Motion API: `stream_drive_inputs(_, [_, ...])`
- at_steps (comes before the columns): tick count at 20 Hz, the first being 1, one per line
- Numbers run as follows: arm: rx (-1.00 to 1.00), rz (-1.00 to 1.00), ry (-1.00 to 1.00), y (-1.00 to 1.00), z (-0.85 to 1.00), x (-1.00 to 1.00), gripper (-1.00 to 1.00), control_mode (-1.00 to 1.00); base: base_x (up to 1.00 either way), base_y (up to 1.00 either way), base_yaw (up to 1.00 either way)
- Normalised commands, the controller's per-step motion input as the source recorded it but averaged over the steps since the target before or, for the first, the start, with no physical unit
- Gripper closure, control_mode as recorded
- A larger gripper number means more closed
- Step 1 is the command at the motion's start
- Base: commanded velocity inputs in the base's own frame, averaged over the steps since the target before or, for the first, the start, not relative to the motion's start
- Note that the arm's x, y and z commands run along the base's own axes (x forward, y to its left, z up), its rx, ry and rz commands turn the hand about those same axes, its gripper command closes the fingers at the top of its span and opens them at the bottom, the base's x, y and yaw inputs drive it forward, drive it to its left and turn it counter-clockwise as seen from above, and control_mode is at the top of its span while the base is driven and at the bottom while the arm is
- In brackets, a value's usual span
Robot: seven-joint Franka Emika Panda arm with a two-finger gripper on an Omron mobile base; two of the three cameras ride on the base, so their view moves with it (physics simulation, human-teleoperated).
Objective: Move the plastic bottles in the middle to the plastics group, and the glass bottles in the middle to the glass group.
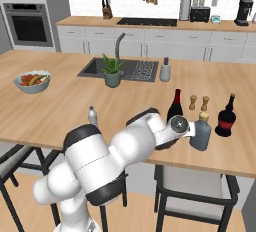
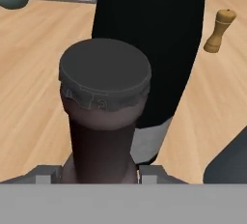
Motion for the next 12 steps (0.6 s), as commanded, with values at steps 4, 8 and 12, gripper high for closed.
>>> stream_drive_inputs(4, [0.00,0.00,0.00,0.00,0.00,0.00,1.00,-1.00,0.00,0.00,0.00])
stream_drive_inputs(8, [0.00,0.00,0.00,0.00,0.00,0.00,-1.00,-1.00,0.00,0.00,0.00])
stream_drive_inputs(12, [0.00,0.00,0.00,0.00,0.00,0.00,-1.00,-1.00,0.00,0.00,0.00])
